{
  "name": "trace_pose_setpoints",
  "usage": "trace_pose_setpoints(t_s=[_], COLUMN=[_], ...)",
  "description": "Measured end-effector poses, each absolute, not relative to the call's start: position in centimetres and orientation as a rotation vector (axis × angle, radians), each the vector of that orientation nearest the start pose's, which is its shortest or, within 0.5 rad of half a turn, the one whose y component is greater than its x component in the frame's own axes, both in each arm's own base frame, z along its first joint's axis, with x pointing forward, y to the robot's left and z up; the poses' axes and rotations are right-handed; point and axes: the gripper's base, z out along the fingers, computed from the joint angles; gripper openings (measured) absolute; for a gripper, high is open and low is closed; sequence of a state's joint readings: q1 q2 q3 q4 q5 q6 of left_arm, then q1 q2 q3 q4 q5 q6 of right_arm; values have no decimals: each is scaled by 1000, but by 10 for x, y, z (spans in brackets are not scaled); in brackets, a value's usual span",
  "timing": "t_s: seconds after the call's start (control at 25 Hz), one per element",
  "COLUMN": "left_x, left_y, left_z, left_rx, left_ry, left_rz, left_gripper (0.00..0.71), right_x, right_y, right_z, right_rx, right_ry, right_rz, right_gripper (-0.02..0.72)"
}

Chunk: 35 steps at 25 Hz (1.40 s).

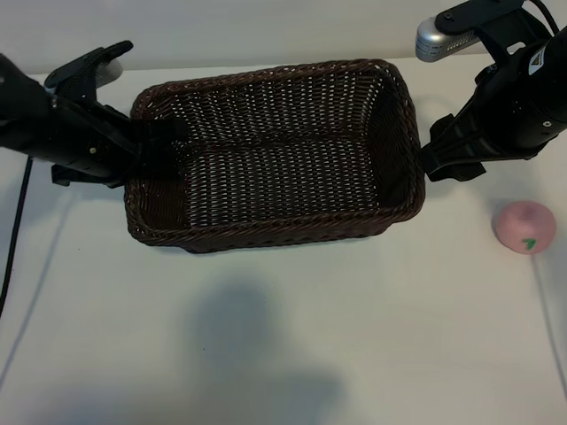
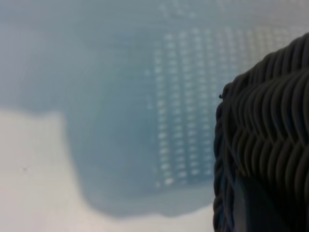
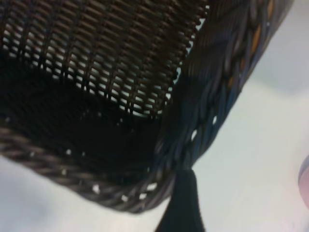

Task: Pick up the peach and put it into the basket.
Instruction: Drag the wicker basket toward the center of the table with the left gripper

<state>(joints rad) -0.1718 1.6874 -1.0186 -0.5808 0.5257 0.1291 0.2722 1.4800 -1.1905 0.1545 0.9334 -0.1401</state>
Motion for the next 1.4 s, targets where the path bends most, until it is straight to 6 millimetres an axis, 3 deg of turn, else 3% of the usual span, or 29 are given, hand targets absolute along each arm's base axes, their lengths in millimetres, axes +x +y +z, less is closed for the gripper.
trace_pose_setpoints(t_s=[0.44, 0.76, 1.04, 1.4], left_x=[353, 368, 373, 375], left_y=[-89, -114, -116, -117], left_z=[195, 189, 184, 161], left_rx=[-158, -74, -110, -118], left_ry=[2656, 2660, 2651, 2716], left_rz=[-550, -566, -565, -551], left_gripper=[156, 156, 156, 156], right_x=[287, 287, 286, 286], right_y=[92, 92, 92, 93], right_z=[297, 297, 297, 297], right_rx=[-469, -470, -472, -466], right_ry=[2669, 2672, 2681, 2684], right_rz=[235, 236, 238, 251], right_gripper=[594, 594, 594, 594])
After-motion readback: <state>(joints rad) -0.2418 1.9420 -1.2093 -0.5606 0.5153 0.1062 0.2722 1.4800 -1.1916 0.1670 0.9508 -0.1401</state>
